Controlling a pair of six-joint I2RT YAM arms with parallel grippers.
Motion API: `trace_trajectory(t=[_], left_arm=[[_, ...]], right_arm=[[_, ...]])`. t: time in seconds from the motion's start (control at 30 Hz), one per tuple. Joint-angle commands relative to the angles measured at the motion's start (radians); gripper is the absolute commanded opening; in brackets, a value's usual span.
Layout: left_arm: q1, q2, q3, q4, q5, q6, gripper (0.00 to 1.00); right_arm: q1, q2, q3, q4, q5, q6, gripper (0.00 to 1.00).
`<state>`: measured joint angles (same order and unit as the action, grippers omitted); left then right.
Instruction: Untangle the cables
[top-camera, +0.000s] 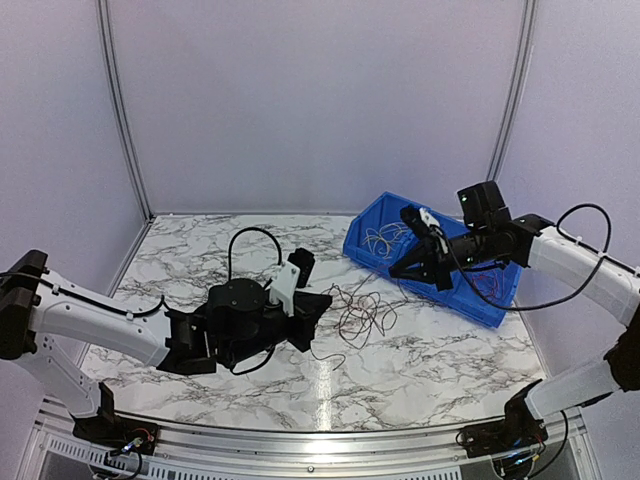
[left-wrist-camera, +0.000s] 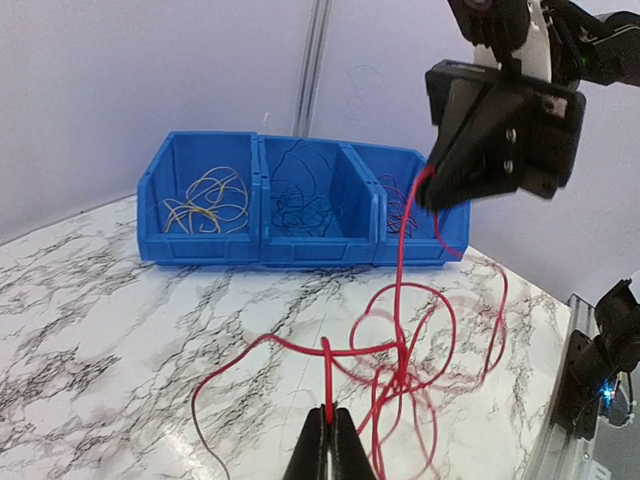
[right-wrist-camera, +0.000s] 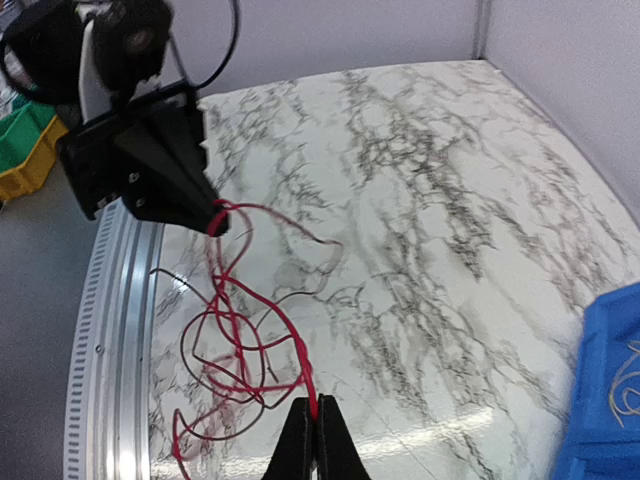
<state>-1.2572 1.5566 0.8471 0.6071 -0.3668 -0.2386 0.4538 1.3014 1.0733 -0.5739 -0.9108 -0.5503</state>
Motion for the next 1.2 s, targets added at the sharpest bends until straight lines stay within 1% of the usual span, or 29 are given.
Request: trace_trajectory(t=[0.0,0.23,0.33,0.4,0.47,0.53,0.6,0.7,0.8,0.87,0.93,1.03,1.17], left_arm=[[-0.004,-0.1,-0.082,0.056,-0.121,0.004,0.0],[-0.002,-0.21,-0.212,0.057,-0.267,0.002,0.0],[-0.002,-0.266,-0.279,0.055,-0.355,0.0,0.0],[-0.001,-0.325,-0.333,0.041,-0.436,-0.017,0.0],[0.0,-0.417,-0.392,0.017,-0.511,-0.034,0.0],[0.006,-0.507,-0.445,-0.039,-0.576,-0.057,0.0],[0.013,-0.608,-0.495,-0.11,-0.626,-0.095,0.0],[0.019,-0.752,-0.546,-0.241,-0.697,-0.164,0.0],[0.019,-0.894,-0.579,-0.391,-0.767,-0.232,0.0],[0.021,-0.966,-0.581,-0.507,-0.82,-0.314,0.0],[0.021,-1.015,-0.595,-0.542,-0.824,-0.334,0.0],[0.022,-1.036,-0.631,-0.48,-0.764,-0.309,0.0],[0.022,-0.947,-0.645,-0.393,-0.665,-0.3,0.0]], right_arm=[[-0.138,-0.032,0.072,0.043,0.07,0.122,0.0],[-0.32,-0.089,0.041,0.19,0.136,0.297,0.0],[-0.403,-0.118,0.039,0.252,0.167,0.361,0.0],[-0.441,-0.132,0.039,0.275,0.208,0.394,0.0],[-0.507,-0.143,0.039,0.292,0.259,0.42,0.0],[-0.561,-0.149,0.038,0.314,0.287,0.449,0.0],[-0.608,-0.15,0.035,0.336,0.274,0.462,0.0],[-0.624,-0.147,0.053,0.33,0.306,0.452,0.0],[-0.64,-0.151,0.054,0.363,0.34,0.471,0.0],[-0.641,-0.147,0.061,0.376,0.339,0.476,0.0],[-0.641,-0.14,0.067,0.387,0.303,0.482,0.0],[-0.641,-0.132,0.076,0.392,0.206,0.483,0.0],[-0.641,-0.147,0.073,0.38,0.169,0.473,0.0]])
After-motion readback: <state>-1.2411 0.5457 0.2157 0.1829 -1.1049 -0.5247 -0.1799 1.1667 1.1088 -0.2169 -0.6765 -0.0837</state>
